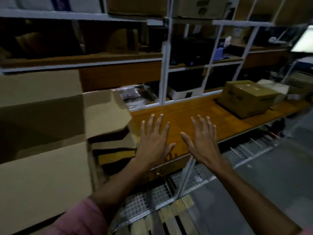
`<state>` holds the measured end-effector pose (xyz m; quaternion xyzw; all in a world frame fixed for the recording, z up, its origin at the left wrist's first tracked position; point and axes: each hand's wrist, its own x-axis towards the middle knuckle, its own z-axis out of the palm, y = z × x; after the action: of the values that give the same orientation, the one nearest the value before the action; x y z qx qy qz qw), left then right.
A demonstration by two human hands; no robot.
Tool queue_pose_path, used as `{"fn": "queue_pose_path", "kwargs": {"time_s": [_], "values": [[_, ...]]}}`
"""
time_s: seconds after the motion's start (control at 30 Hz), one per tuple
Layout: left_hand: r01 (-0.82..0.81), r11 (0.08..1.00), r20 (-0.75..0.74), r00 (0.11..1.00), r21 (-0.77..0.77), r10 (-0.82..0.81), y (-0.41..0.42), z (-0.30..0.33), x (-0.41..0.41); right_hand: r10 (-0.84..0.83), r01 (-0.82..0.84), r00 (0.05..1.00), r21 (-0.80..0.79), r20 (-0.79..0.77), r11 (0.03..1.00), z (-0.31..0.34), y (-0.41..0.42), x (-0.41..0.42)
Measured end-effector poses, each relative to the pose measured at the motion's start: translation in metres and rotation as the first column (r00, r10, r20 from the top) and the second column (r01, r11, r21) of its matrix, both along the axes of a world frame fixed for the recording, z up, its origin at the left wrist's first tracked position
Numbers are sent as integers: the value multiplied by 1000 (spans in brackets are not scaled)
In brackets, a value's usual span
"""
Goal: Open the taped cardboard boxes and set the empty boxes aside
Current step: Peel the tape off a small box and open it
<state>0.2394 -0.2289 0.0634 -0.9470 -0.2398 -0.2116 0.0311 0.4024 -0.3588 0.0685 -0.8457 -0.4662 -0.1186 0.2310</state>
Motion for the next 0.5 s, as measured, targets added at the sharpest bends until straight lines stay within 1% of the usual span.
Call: {"fn": "queue_pose_path", "kwargs": {"time_s": [0.1, 0.17, 0.27, 0.4, 0.5], "values": [[64, 998, -30, 998, 8, -64, -24, -4, 80, -80, 81, 995, 14, -59, 997, -5, -36, 68], [92, 996, -54, 994, -5, -92, -43, -10, 130, -114, 115, 991, 0, -70, 993, -12, -62, 109], [133, 991, -72, 988, -14, -134, -68, -16, 199, -163, 165, 984, 22, -77, 986, -16, -93, 168], [181, 983, -102, 978, -12, -181, -82, -17, 272, -217, 222, 969, 35, -118, 974, -17, -114, 235], [208, 978, -138, 968, -11, -208, -82, -22, 316, -242, 248, 956, 13, -163, 969, -23, -117, 273]]}}
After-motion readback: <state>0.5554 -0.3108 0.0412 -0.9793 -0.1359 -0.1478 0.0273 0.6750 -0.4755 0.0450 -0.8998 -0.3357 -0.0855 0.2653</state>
